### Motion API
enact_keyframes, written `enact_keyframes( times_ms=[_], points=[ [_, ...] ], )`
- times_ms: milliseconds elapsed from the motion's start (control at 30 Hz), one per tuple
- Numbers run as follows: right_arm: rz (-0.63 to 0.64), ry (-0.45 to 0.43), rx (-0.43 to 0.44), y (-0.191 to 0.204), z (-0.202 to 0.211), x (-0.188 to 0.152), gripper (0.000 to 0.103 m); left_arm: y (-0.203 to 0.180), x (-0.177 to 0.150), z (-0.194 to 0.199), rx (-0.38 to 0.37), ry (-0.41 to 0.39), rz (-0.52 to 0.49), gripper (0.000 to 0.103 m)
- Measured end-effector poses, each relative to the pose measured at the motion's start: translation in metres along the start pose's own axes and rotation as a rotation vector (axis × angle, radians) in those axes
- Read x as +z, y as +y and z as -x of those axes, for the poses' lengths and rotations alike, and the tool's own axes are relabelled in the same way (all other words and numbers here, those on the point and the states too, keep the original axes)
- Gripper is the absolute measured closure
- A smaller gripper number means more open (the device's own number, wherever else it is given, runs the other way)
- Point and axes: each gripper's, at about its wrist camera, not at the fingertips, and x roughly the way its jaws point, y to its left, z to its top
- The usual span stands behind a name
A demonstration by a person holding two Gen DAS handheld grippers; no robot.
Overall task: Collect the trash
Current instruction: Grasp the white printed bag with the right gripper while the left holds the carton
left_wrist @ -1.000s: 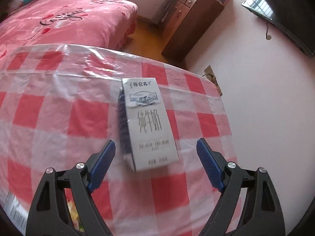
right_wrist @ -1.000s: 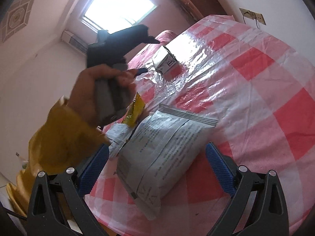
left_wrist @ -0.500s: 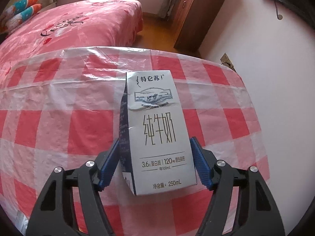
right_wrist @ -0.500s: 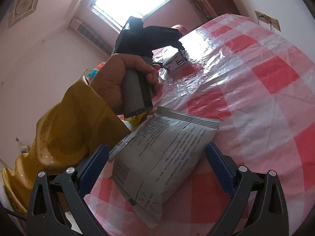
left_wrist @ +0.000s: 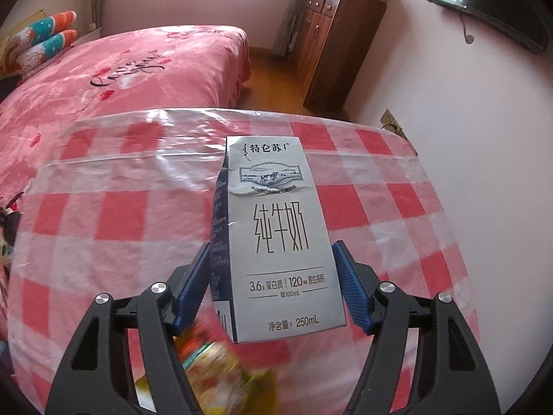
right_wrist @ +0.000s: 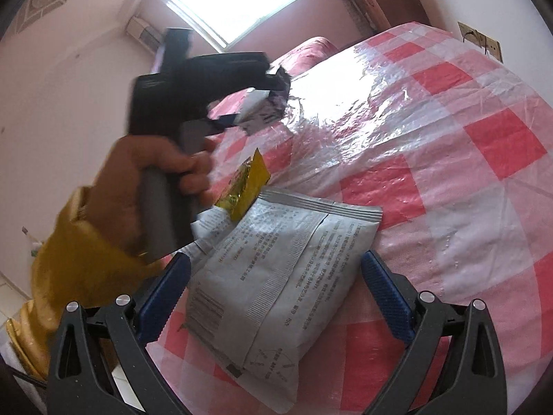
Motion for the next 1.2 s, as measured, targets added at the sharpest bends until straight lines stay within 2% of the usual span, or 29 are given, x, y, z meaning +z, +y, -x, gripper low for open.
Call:
enact_keyframes(
  times_ms=[467, 600, 633, 667, 733, 1000, 1200],
  points=[
    [0.174, 0.022, -0.11, 0.03, -0.01, -0.009, 0.005, 0.064, -0.078, 0.087, -0.015, -0.045, 0.041, 0.033],
    [0.208, 0.072, -0.131, 0.034, -0.02, -0.009, 0.006, 0.081, -0.1, 0.108, -0.022, -0.058, 0.059, 0.033],
    [0.219, 0.08, -0.124, 0.036, -0.022, -0.01, 0.008, 0.087, -0.106, 0.114, -0.026, -0.06, 0.066, 0.033],
    [0.23, 0.079, -0.112, 0.038, -0.022, -0.011, 0.016, 0.091, -0.111, 0.118, -0.03, -0.062, 0.074, 0.033],
    [0.257, 0.068, -0.116, 0.043, -0.022, -0.013, 0.02, 0.1, -0.122, 0.125, -0.04, -0.061, 0.091, 0.033],
    [0.22, 0.004, -0.108, 0.04, -0.005, -0.018, 0.02, 0.129, -0.167, 0.145, -0.077, -0.041, 0.133, 0.033],
    [0.175, -0.011, -0.084, 0.029, 0.007, -0.015, 0.043, 0.139, -0.185, 0.149, -0.133, -0.03, 0.141, 0.034]
  ],
)
